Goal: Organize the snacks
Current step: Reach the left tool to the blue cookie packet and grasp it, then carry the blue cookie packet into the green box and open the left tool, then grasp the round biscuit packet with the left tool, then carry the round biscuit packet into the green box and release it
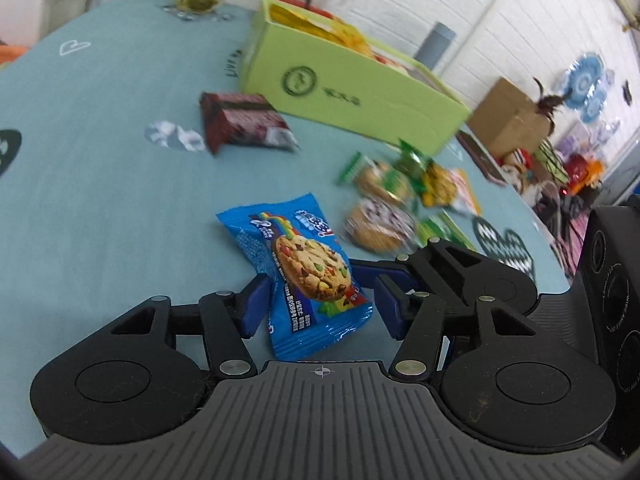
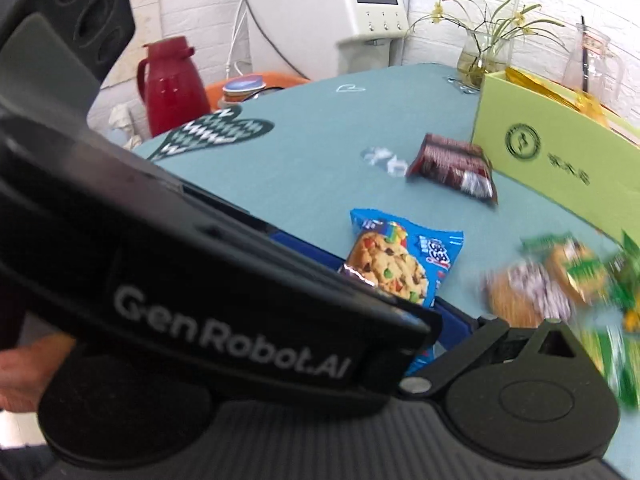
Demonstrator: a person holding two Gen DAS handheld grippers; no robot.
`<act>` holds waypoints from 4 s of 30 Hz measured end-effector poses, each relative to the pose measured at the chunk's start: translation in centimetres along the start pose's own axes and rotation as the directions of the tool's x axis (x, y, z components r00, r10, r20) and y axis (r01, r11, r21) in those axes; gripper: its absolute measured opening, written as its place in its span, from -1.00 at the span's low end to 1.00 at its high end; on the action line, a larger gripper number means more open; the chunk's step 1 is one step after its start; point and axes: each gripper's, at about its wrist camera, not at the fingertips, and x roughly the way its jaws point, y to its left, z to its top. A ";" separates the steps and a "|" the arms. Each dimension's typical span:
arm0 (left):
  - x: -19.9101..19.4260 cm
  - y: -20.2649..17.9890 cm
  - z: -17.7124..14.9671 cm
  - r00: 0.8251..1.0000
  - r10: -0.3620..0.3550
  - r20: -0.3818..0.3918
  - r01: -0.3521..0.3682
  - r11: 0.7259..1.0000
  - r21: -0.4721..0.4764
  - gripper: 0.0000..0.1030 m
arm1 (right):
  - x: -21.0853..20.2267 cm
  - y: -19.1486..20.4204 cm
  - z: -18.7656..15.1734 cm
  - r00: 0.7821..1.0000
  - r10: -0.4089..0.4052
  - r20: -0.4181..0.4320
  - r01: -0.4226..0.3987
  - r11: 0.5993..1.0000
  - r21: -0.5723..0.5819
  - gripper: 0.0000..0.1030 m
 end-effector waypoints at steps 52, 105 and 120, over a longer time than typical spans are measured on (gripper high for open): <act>14.0 0.8 24.7 0.979 0.139 0.150 -0.163 0.974 0.159 -0.62 | 8.1 -21.4 15.5 0.991 -0.045 0.124 0.022 0.982 0.188 0.46; 3.8 -1.3 5.3 0.999 -0.016 0.036 0.015 0.999 0.034 0.26 | 1.2 -5.2 -0.1 0.991 -0.113 0.072 0.097 0.976 0.196 0.82; 2.0 -4.0 0.1 0.995 -0.088 -0.055 0.092 0.992 0.081 -0.09 | -1.6 -2.8 -2.8 0.996 -0.044 0.079 0.034 0.992 0.124 0.82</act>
